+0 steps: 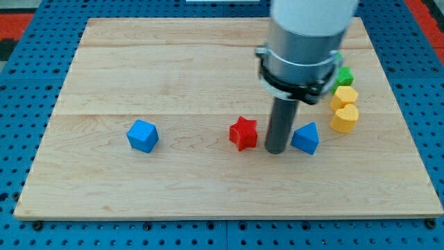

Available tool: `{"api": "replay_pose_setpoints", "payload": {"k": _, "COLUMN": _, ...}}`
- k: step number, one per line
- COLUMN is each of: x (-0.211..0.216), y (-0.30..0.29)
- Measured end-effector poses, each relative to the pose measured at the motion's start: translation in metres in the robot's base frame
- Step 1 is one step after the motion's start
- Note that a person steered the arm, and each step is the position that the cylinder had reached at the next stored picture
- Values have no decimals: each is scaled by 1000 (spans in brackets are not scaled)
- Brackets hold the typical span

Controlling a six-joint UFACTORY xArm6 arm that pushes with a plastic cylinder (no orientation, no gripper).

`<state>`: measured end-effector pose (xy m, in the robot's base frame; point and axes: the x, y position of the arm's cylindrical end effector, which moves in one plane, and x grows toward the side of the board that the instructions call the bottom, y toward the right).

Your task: Move the blue triangle below the yellow heart

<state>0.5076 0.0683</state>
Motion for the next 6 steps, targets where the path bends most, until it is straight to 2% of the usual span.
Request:
{"api": "replay_pose_setpoints", "payload": {"k": 2, "x": -10, "y": 63}}
{"api": "replay_pose_setpoints", "payload": {"k": 4, "x": -8, "y": 68}}
{"api": "replay_pose_setpoints", "payload": {"k": 6, "x": 12, "y": 103}}
